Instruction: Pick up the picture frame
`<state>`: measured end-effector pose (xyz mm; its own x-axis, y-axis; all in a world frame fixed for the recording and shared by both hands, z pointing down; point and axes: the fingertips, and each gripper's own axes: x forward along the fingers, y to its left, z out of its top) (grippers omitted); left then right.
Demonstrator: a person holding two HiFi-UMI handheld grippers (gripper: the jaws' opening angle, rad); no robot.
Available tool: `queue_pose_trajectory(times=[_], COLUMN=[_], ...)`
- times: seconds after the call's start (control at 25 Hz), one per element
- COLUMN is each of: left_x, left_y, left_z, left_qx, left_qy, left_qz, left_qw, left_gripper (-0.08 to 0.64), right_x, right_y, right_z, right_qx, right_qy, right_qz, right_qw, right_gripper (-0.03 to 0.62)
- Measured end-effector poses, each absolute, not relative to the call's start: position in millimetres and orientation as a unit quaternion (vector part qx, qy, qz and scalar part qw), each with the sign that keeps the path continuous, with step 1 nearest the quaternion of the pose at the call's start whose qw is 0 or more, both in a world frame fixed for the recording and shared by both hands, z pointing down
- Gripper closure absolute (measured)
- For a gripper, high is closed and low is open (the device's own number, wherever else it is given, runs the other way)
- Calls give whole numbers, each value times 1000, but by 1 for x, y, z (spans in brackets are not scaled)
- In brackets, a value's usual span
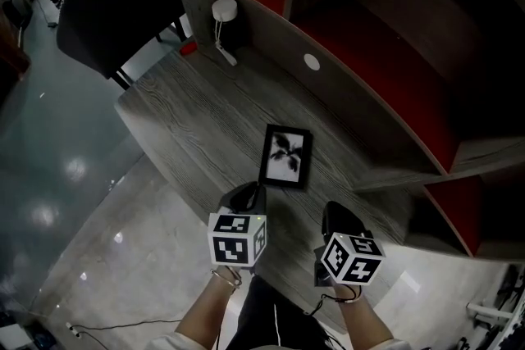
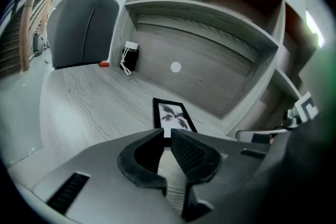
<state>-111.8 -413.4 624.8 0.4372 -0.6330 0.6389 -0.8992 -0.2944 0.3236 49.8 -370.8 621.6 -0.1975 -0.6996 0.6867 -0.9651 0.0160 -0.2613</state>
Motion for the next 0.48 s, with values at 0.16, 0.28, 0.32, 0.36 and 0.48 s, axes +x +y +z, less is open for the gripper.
queue_pose_trajectory(times=[0.16,0.28,0.32,0.36,0.48], left_x=[-109,-105,-104,-102,-99], left_y=[-422,-426,-428,-429,-435], left_z=[630,634,636,638,644], left_qx=[780,781,782,782,781], left_qy=[-487,-482,-480,-477,-475], left_qz=[207,210,210,212,217], left_qw=[335,337,338,340,342], left_gripper=[454,444,433,420,402], right_x=[50,51,52,52,54], right_y=[-374,-377,-378,-378,-379], right_z=[624,626,627,629,632], right_qx=[605,604,604,603,603], right_qy=[-688,-688,-688,-688,-687], right_qz=[356,356,356,357,359], right_qw=[187,188,188,189,191], right_gripper=[560,560,560,560,560])
